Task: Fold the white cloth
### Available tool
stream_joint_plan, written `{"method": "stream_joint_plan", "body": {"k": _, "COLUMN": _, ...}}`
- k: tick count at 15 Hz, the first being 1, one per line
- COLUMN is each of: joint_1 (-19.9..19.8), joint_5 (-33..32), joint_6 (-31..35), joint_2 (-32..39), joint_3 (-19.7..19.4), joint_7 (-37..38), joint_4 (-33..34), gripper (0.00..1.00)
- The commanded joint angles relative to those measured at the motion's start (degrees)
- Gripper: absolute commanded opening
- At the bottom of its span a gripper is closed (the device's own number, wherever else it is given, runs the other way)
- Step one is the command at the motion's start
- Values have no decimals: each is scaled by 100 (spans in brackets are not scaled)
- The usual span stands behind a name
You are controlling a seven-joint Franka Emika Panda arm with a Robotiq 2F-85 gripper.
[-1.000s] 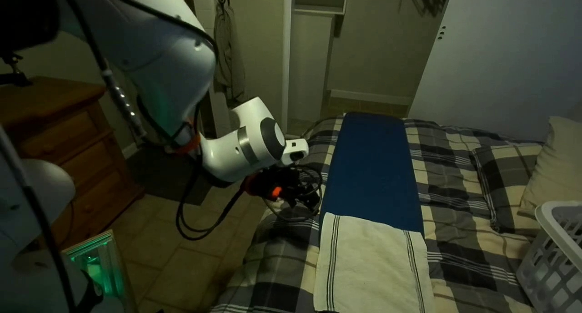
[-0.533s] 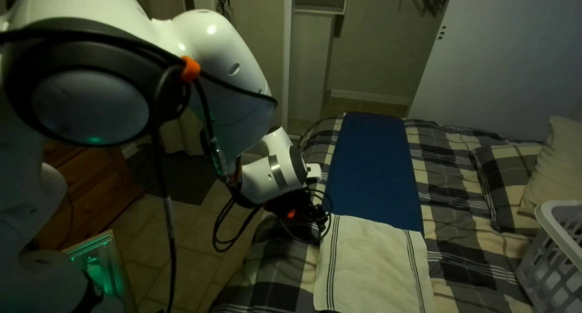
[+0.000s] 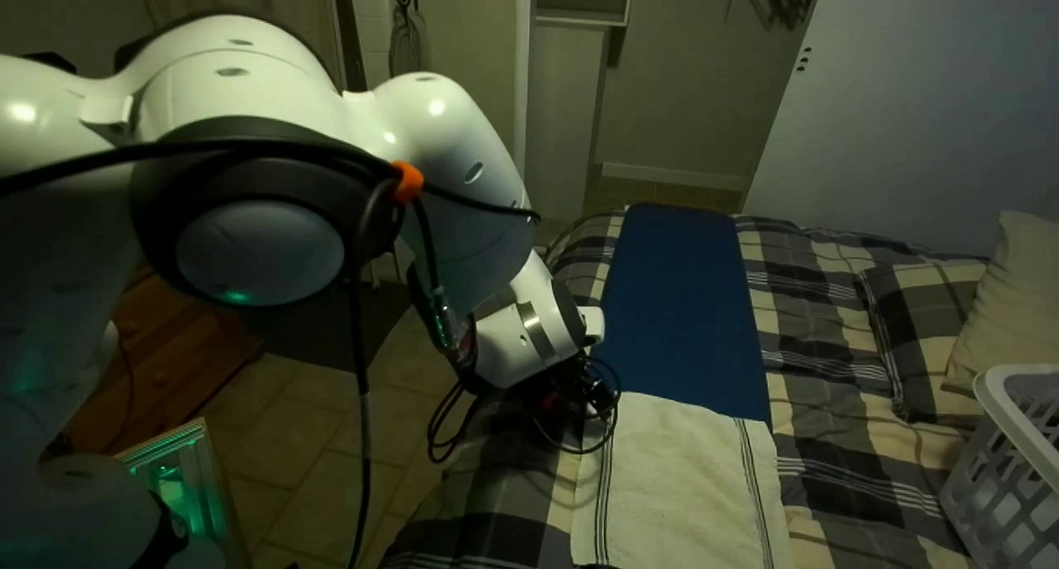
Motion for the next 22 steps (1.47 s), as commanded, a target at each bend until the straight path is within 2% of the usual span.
{"method": "stream_joint_plan", "body": {"k": 1, "joint_1": 11, "joint_5": -515, "joint_6": 219, "joint_2": 222, "joint_3": -163, "joint_7": 574, "joint_4": 303, "gripper": 100}}
{"method": "stream_joint_plan", "body": {"k": 2, "joint_1": 9, "joint_5": -588, "joint_6": 248, "joint_2": 255, "joint_3": -187, "joint_7": 688, "joint_4": 348, "gripper": 100}}
{"method": "stream_joint_plan", "body": {"k": 6, "joint_1": -7, "joint_5": -756, "joint_6": 333, "joint_2": 335, "joint_3": -234, "joint_7": 1058, "joint_4": 456, "gripper": 84}}
{"method": "stream_joint_plan", "body": {"k": 9, "joint_1": -36, "joint_5": -720, "joint_6": 356, "joint_2": 356, "joint_3": -210, "joint_7": 1168, "joint_4": 479, "gripper": 99}}
{"method": "stream_joint_plan", "body": {"k": 14, "joint_1": -84, "joint_5": -539, "joint_6": 552, "joint_2": 450, "joint_3": -158, "joint_7": 1492, "joint_4": 527, "gripper": 100}}
{"method": "stream_joint_plan", "body": {"k": 18, "joint_1": -93, "joint_5": -681, "joint_6": 845, "joint_2": 518, "joint_3": -168, "joint_7": 1829, "joint_4": 596, "gripper": 100}}
{"method": "stream_joint_plan", "body": {"k": 21, "joint_1": -113, "joint_5": -1032, "joint_6": 1242, "joint_2": 530, "joint_3": -225, "joint_7": 2057, "joint_4": 664, "gripper": 100}}
{"method": "stream_joint_plan", "body": {"k": 22, "joint_1": -55, "joint_5": -630, "joint_6": 948, "joint_2": 420, "joint_3": -197, "joint_7": 1752, "joint_4": 497, "gripper": 100}}
